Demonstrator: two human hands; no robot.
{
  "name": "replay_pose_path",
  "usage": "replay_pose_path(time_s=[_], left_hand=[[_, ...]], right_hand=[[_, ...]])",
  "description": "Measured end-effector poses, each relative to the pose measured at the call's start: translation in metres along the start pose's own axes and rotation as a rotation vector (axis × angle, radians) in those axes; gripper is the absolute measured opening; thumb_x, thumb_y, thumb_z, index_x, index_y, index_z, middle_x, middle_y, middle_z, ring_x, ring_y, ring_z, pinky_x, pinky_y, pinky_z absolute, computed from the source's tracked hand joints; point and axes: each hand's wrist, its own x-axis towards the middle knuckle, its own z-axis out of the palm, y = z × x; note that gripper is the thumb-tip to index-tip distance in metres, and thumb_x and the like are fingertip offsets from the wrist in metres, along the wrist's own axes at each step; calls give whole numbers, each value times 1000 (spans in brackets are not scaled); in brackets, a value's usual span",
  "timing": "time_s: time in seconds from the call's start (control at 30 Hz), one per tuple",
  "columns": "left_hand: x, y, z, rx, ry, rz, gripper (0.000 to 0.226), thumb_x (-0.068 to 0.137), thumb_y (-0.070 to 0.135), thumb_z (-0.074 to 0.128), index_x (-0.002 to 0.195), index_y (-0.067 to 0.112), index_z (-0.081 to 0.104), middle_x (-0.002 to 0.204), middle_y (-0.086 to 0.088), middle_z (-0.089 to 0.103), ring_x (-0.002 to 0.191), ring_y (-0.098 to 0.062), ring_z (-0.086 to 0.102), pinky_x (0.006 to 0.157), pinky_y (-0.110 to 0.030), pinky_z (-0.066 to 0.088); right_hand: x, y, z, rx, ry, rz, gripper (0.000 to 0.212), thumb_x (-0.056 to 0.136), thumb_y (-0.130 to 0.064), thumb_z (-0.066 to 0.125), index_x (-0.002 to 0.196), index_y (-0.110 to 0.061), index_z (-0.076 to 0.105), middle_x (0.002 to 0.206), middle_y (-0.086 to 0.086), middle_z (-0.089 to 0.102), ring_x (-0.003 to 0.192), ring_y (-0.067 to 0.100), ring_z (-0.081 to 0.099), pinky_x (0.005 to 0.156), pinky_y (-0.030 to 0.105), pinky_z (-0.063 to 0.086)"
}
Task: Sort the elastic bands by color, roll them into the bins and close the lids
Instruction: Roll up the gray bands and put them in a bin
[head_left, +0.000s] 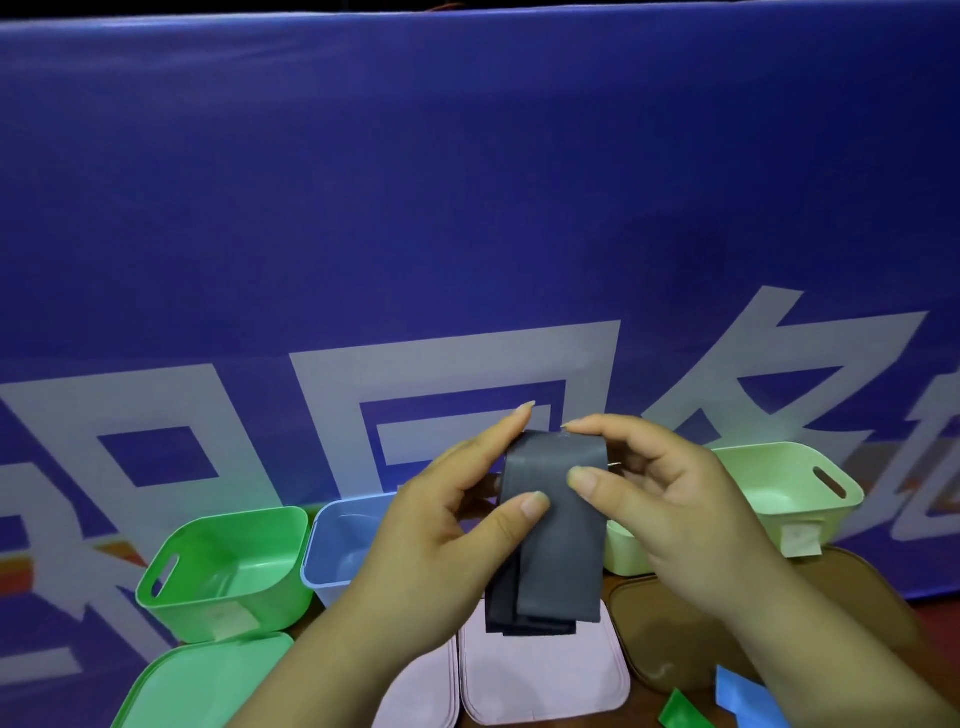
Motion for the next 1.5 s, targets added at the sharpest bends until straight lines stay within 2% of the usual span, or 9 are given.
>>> replay_pose_path(time_s=[0.13,0.3,0.53,0.7,0.87,1.03,1.2,1.33,1.5], left_hand=[[-1,-2,-1,13,-7,23,58,81,36,67,131,59,49,128,22,60,117,-10,61,93,-33,56],[-3,-1,-2,37,-16,37,59,80,37,67,131,60,48,125,25,59,117,-8,60,90,-29,57],[-5,-4,0,13,41,34,57,81,36,66,134,50,52,124,23,60,116,-8,60,92,-25,54],[-5,-2,3,-83,91,-9,54,82,36,63,133,50,53,118,16,67,108,-5,65,80,-18,55],[-5,2,4,-140,113,-21,50,84,33,61,132,44,54,113,17,71,102,-4,68,75,-16,56],[-6,2,5,-127,127,-43,50,83,39,60,132,46,54,112,16,71,100,-4,69,73,-17,57],[-6,6,5,-118,113,-47,52,84,38,58,136,42,51,106,18,73,96,2,69,70,-11,54],[-6,9,1,-117,61,-61,56,84,39,58,138,49,45,106,17,71,94,5,67,68,-7,51],[-8,1,-6,-132,-15,-38,66,81,37,67,137,61,40,124,11,65,109,-12,67,83,-24,57]], right_hand=[[0,-2,0,69,-12,43,41,73,-30,70,113,-22,69,100,-1,74,94,18,72,71,26,58],[1,-1,3,161,-33,89,34,78,-29,72,111,-22,70,95,5,75,88,23,73,67,28,57],[-4,-3,6,23,-7,29,38,79,-43,67,116,-33,67,105,-10,71,96,12,71,75,27,59],[-9,-6,7,20,-62,-48,43,75,-31,67,118,-35,63,108,-19,70,103,9,69,80,22,57],[-10,-1,7,-54,-89,-96,47,80,-25,76,118,-48,61,119,-14,65,111,14,65,85,30,58],[-11,2,8,-135,-91,-107,50,80,-29,77,119,-53,58,119,-21,62,113,12,63,86,35,59],[-10,3,10,-98,-75,-96,44,80,-24,76,116,-46,62,114,-16,67,107,16,67,86,37,59],[-10,1,11,-38,-63,-57,41,77,-24,75,115,-35,64,106,-15,70,102,14,69,80,32,60],[-4,1,12,58,-39,12,46,71,-26,72,117,-22,65,103,-6,74,96,15,71,75,24,57]])
